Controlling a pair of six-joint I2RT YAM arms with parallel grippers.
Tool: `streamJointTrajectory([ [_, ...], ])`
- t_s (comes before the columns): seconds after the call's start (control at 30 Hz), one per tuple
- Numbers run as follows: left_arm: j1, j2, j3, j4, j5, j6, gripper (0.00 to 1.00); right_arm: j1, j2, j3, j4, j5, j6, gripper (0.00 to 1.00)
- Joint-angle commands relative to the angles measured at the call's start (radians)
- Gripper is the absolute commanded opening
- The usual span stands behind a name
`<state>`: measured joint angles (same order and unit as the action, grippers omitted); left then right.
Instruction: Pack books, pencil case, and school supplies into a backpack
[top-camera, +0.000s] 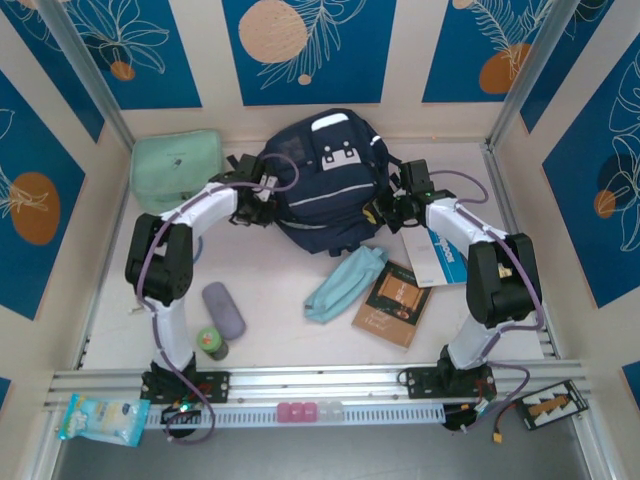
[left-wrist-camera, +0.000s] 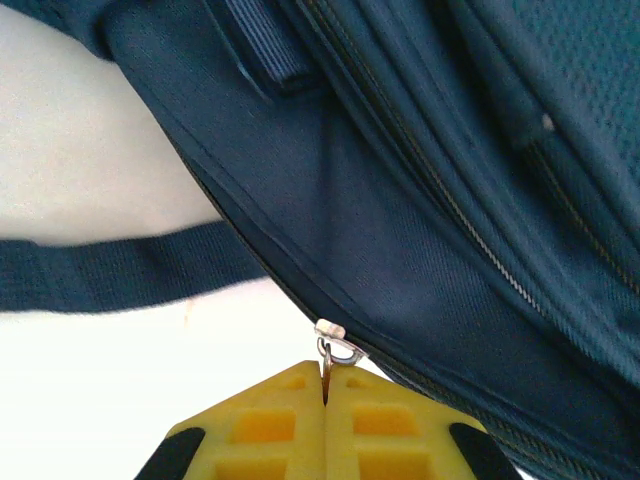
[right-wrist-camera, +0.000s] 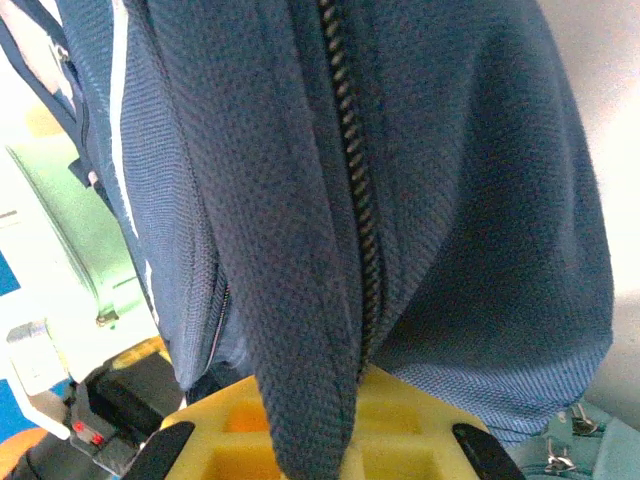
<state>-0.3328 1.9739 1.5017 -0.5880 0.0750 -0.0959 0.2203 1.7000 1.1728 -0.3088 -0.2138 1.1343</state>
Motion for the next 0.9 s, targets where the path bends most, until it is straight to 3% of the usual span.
streamJointTrajectory([
  [0.0,0.047,0.040,0.078,0.004,-0.030,0.035,0.00,-0.003,0.026,0.073,0.037,-0.040,-0.041,0.02],
  [0.33,0.085,0.104,0.177,-0.042,-0.008,0.081,0.02,0.037,0.088,0.131,0.077,-0.082,-0.016,0.02],
  [0.53,0.086,-0.024,0.107,-0.077,-0.040,0.000,0.44,0.134,0.132,0.130,0.161,-0.083,0.086,0.05],
  [0.6,0.086,-0.103,0.040,-0.065,-0.050,-0.036,0.53,0.168,0.130,0.131,0.170,-0.079,0.107,0.07],
  [0.7,0.085,-0.213,-0.054,-0.041,-0.041,-0.074,0.62,0.202,0.121,0.147,0.150,-0.088,0.098,0.19],
  [0.8,0.084,-0.304,-0.113,-0.023,0.003,-0.087,0.71,0.194,0.088,0.167,0.066,-0.081,0.044,0.42],
  [0.87,0.081,-0.346,-0.137,-0.010,0.033,-0.106,0.76,0.172,0.039,0.170,-0.013,-0.069,-0.010,0.53],
])
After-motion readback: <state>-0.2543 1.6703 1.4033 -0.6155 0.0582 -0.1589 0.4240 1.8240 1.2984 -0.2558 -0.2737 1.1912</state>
